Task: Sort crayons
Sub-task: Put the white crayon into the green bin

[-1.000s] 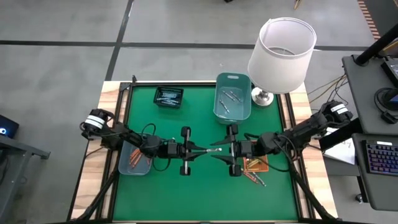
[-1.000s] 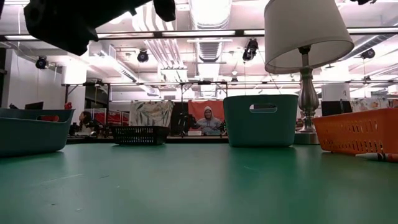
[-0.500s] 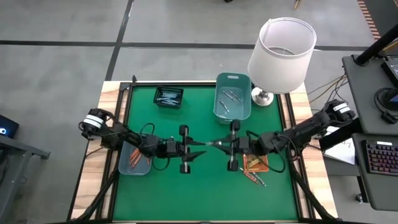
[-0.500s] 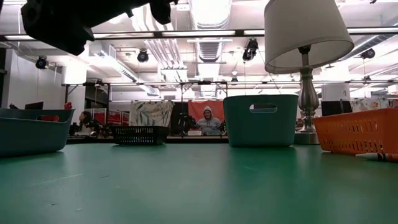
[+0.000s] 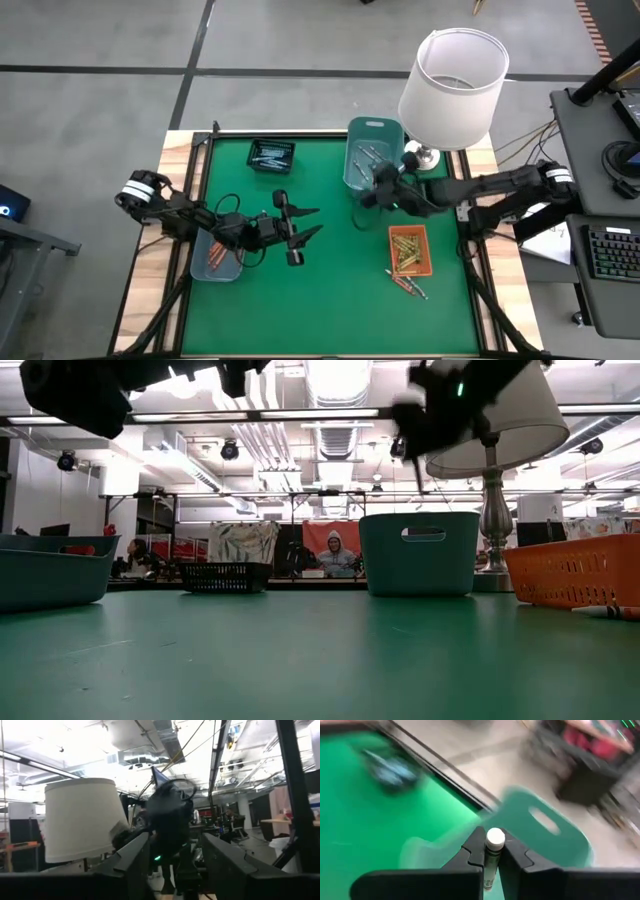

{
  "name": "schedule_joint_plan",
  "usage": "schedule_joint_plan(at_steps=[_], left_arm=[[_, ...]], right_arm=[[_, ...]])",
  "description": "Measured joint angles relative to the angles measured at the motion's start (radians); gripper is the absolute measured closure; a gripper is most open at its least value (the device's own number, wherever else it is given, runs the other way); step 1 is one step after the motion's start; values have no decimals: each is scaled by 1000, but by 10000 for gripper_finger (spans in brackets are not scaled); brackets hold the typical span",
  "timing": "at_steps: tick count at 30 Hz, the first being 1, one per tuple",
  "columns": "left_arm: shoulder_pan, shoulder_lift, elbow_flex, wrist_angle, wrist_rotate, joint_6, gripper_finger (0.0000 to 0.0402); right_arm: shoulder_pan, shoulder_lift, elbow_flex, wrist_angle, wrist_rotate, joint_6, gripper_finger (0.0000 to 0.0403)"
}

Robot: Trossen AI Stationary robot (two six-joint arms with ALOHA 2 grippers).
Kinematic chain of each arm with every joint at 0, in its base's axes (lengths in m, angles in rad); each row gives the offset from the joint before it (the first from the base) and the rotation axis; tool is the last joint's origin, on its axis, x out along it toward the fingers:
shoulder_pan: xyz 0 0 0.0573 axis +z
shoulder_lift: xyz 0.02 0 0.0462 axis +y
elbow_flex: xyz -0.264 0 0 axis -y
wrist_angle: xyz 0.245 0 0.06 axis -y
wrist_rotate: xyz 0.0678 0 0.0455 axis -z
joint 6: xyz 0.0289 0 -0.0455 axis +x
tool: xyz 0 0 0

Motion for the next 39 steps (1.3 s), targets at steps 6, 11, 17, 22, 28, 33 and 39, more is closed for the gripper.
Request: schedule_joint_plan(at_steps=[6,11,17,22,28,33,39], left_arm=[[0,-3,-21,-4,-38,-19,238],[-1,-3,-29,-19,-62,-43,238],[-3,-3,-30,-49,-64,-93,243],[-4,-3,-30,-108,-64,-133,251],[-11,-3,-30,-111,-55,-126,258],[-12,-3,-30,-110,-51,-124,258],[-12,-4,-30,-110,-51,-124,258]], right_arm=[[-113,26,-2,-78,-59,96,348],[-125,27,11,-77,-74,89,295],[-97,19,77,-120,-211,78,256],[-29,17,183,-214,-558,171,253],[120,19,275,-276,-843,373,269],[274,21,266,-301,-865,609,284],[456,45,215,-388,-875,995,296]])
